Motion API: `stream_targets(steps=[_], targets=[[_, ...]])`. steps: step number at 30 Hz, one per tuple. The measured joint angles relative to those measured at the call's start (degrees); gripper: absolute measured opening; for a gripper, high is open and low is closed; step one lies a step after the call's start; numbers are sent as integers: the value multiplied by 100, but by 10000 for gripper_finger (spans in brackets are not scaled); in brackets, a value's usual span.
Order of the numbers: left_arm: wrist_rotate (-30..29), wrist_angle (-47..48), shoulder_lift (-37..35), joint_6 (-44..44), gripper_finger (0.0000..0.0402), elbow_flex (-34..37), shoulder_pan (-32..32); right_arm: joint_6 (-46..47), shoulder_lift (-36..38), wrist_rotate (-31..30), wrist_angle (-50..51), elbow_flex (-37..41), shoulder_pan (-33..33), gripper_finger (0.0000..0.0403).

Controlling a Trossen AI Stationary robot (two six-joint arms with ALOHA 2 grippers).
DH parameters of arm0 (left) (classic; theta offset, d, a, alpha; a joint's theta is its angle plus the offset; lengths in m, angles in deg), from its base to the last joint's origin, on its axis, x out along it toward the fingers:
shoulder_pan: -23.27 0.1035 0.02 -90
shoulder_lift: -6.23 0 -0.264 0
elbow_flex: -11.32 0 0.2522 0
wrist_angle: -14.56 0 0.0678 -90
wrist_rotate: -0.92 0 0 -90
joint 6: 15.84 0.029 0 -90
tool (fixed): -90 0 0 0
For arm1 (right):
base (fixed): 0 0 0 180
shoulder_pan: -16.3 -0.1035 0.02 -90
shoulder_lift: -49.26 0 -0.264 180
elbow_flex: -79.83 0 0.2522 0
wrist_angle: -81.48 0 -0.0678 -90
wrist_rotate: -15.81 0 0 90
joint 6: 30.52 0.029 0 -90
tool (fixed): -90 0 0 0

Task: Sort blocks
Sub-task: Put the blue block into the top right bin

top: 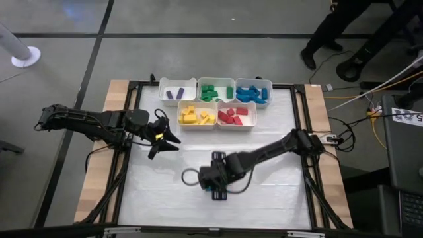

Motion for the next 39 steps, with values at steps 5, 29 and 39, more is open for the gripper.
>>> stream_targets(steps=[5, 29, 39], targets=[[-187, -4, 13, -2, 155, 0, -2, 392, -4, 85, -988, 710, -246, 247], [-211, -2, 13, -136, 155, 2, 0, 535, 6, 355, -2810, 2552, -151, 247], [-213, -2, 13, -127, 155, 2, 0, 533, 4, 350, -2836, 2584, -151, 184]])
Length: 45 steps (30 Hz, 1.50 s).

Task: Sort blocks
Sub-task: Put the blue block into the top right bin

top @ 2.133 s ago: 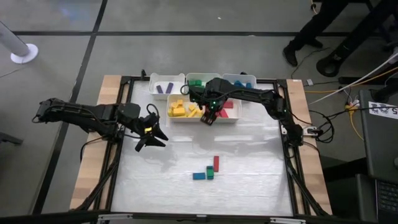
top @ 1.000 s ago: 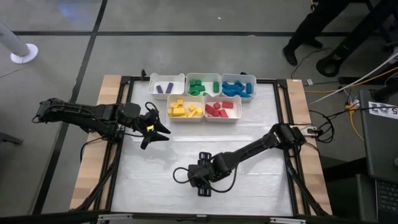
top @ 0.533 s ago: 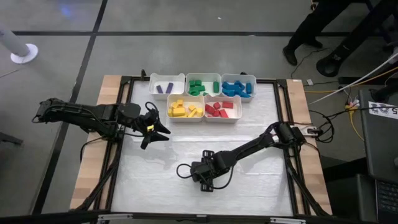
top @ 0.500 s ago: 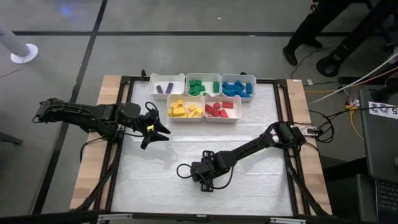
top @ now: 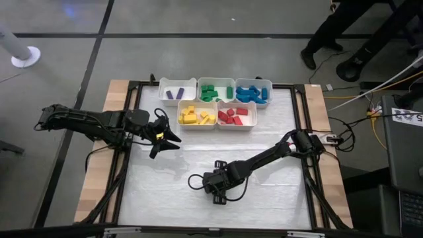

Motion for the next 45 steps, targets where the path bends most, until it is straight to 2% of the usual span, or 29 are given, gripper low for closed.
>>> stream_targets(steps=[10, 14, 19, 23, 28, 32, 37, 45], targets=[[0, 0, 0, -6, 155, 0, 0, -4, 0, 5, -197, -82, 32, 50], [-4, 0, 0, -117, 155, 0, -1, -4, 0, 60, 65, -452, 186, 50], [-4, 0, 0, -135, 155, 0, -1, -234, 0, 15, 1119, -1185, 583, 56], [-3, 0, 0, -137, 155, 0, -1, -818, 0, -430, 2583, -1929, 918, 70], [-2, 0, 0, -137, 155, 0, 0, -1699, 0, -1074, 4237, -2761, 1419, 53], [-2, 0, 0, -137, 155, 0, -2, -1986, 0, -1532, 5286, -3173, 1878, 54], [-2, -4, -2, -137, 155, 0, 0, -2412, 264, -1654, 5268, -3187, 2439, 69], [-2, -4, -2, -139, 155, 0, 0, -2748, 1028, -1751, 5292, -2584, 3610, 54]])
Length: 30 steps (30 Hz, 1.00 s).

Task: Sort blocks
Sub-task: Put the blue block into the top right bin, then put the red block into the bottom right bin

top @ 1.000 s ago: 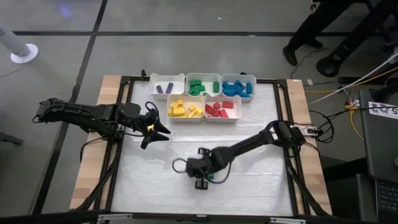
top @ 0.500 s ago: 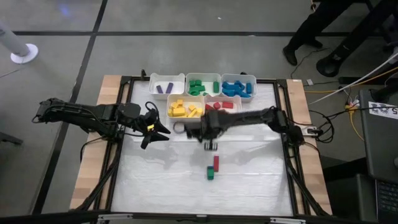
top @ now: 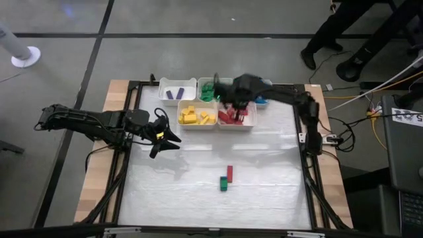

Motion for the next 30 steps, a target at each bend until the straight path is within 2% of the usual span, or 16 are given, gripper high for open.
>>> stream_targets(steps=[3, 9, 14, 23, 30], targets=[[-55, 2, 0, -2, 155, 0, -2, -120, 220, 109, -27, 433, 511, 68], [-757, -178, 69, -241, 155, 0, 0, -538, 294, 308, -248, 1500, 1472, 79], [-983, -978, 487, -332, 155, 0, -2, -920, 294, 306, -1004, 2180, 2080, 73], [-1108, -2762, 1807, -702, 155, 0, -2, -1010, 296, 312, -1219, 2265, 2647, 80], [-1110, -4094, 2795, -912, 155, 0, -96, -1005, 298, 553, -1163, 2267, 2698, 114]])
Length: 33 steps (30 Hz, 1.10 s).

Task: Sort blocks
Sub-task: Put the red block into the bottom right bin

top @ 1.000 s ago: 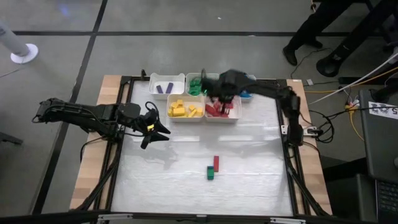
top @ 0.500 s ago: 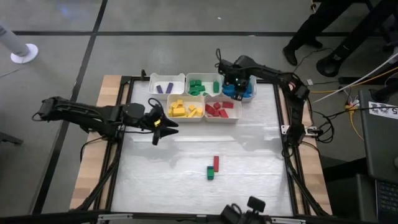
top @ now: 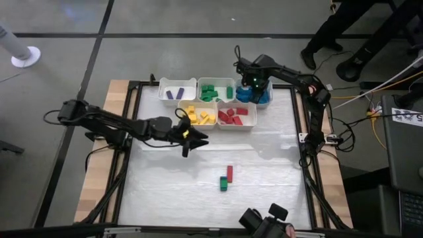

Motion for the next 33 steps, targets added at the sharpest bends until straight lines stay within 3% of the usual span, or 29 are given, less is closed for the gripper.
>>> stream_targets(steps=[6, 15, 17, 24, 27, 33], targets=[[2, -862, 492, 392, 155, -16, -263, 53, 0, -195, 63, -2, -14, 159], [8, -842, 1056, 2505, 155, -834, -595, 889, 1, -75, 1187, -2, -13, 167], [10, -825, 1156, 2949, 155, -991, -612, 1061, 34, 226, 1101, -2, -13, 166], [3, -838, 1294, 3410, 155, -1229, -453, 1737, 161, 2226, 1120, -273, -317, 166], [5, -840, 1289, 3539, 155, -1228, -410, 2001, 366, 2457, 1144, -385, -734, 166], [265, -446, 1279, 3619, 155, -1228, -444, 3325, 840, 2319, 1121, -394, -2007, 166]])
